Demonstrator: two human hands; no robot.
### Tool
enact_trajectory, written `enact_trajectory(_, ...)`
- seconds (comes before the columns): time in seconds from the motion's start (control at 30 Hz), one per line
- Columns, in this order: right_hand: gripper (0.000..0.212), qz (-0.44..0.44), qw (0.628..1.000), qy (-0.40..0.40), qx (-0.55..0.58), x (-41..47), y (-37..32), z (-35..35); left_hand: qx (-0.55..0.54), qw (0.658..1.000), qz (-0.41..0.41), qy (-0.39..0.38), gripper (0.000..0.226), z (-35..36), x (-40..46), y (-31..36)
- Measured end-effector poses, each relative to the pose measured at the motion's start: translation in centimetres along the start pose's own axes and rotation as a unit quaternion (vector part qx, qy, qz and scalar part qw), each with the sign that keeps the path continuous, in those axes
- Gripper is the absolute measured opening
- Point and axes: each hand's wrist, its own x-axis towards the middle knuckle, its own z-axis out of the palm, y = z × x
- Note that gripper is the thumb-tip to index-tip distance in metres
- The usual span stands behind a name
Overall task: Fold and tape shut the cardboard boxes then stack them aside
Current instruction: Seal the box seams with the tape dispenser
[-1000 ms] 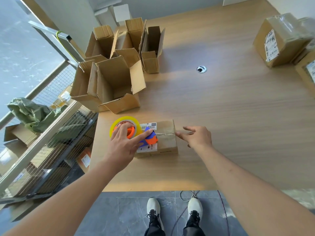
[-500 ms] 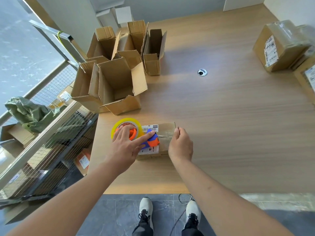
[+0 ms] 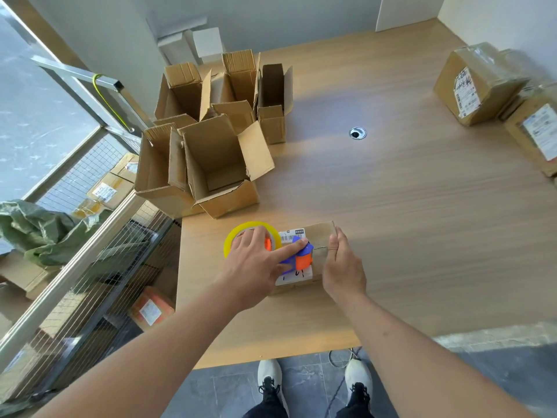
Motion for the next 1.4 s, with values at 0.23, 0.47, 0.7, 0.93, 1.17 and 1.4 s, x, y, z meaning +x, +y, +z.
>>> enact_trajectory(0.23,0.053,0.009,0.998,-0.001,-0.056,-0.2,-0.4,-0.6,-0.088,0.978,-0.069,-0.176,0.045,-4.7,2.1,0.2)
enact_trajectory(0.47,0.054,-0.002,0.996,-0.006,-0.089,-0.2,-0.4,-0.8,-0.165,0.945,-0.103,-0.264,0.041,-6.4,0.5,-5.6)
enact_trajectory(0.7,0.054,-0.005,0.994,0.001,-0.113,-0.2,-0.7,-0.7,-0.271,0.900,-0.168,-0.298,0.034,-4.0,-2.9,-12.7)
enact_trajectory(0.93,0.055,-0.022,0.985,0.041,-0.164,-0.2,-0.9,-0.5,-0.287,0.890,-0.189,-0.300,0.038,-1.9,-3.6,-13.1)
enact_trajectory(1.17,0.053,-0.190,0.867,0.187,-0.421,-0.1,-2.8,1.5,-0.293,0.897,-0.179,-0.277,0.035,-0.3,-4.1,-13.2)
enact_trajectory(1.4,0.072,-0.053,0.922,0.067,-0.378,-2.8,-7.0,4.9,-0.315,0.902,-0.156,-0.251,0.034,0.4,-4.3,-13.6)
